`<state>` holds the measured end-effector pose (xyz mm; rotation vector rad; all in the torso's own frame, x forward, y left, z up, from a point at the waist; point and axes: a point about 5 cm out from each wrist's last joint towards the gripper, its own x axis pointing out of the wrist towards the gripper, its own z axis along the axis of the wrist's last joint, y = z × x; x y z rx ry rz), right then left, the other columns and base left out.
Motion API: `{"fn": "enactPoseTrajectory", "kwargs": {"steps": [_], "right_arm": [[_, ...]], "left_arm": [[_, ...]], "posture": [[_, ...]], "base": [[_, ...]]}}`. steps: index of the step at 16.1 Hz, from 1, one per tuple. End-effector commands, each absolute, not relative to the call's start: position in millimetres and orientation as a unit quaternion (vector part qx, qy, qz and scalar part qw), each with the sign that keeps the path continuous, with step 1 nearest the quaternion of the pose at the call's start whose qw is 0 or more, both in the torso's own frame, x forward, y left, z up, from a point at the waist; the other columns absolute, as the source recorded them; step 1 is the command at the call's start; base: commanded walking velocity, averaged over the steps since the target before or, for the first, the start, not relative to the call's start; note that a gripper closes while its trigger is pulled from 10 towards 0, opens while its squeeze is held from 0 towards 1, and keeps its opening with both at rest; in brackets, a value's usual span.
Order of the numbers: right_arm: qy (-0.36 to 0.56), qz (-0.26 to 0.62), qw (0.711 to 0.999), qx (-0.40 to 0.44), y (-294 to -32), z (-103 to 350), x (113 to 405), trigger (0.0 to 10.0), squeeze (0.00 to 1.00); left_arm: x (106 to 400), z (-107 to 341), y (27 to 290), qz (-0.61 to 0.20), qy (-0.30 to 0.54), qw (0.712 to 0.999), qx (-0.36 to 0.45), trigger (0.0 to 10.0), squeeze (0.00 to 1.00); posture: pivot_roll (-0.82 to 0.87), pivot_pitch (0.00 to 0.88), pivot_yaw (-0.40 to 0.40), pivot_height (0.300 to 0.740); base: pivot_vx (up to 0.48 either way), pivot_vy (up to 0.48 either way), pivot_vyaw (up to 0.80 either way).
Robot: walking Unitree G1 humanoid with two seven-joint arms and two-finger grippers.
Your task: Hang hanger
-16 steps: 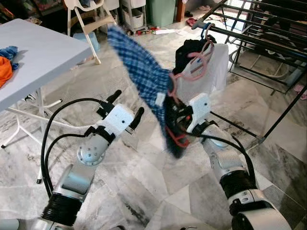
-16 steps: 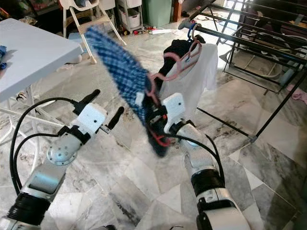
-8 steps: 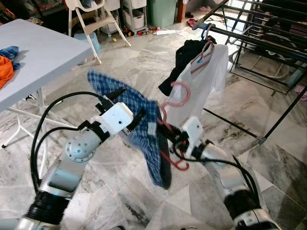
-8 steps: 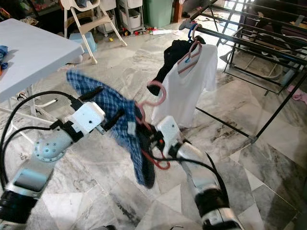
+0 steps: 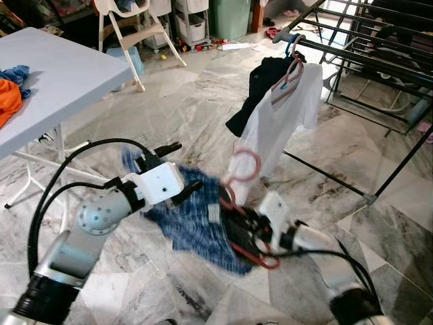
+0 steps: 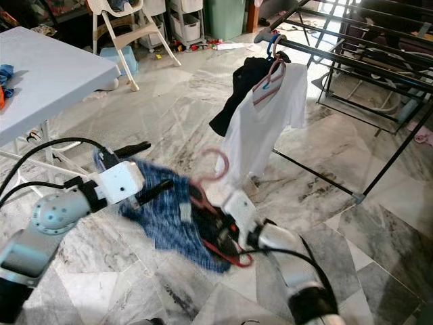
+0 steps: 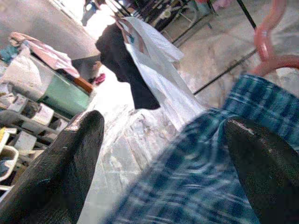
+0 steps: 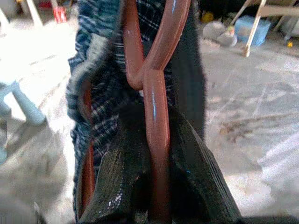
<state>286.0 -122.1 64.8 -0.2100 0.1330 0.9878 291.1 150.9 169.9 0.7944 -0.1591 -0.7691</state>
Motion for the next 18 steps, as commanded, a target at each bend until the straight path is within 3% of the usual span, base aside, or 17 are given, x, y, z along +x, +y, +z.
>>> {"fn": "enactPoseTrajectory", "kwargs": {"steps": [1, 11, 18], "right_arm": [[0.048, 0.490, 0.863, -0.115, -120.0, 69.8, 284.6, 10.0, 0.00], [0.048, 0.501, 0.848, -0.169, -128.3, 65.2, 281.1, 10.0, 0.00], [0.015, 0.470, 0.855, -0.218, -133.5, 73.7, 292.1, 10.0, 0.00]], "left_arm": [[289.0, 168.3, 154.2, -0.378, -0.063, 0.841, 0.382, 10.0, 0.00], [281.2, 171.2, 166.1, -0.470, 0.009, 0.817, 0.333, 10.0, 0.00], [296.3, 187.0, 184.4, -0.432, 0.003, 0.831, 0.351, 10.0, 0.00]], "posture": [[-0.06, 0.089, 0.067, 0.740], [-0.06, 0.091, 0.066, 0.740], [-0.05, 0.099, 0.062, 0.740]], "base": [[0.000, 0.000, 0.00], [0.000, 0.000, 0.00], [0.000, 0.000, 0.00]]}}
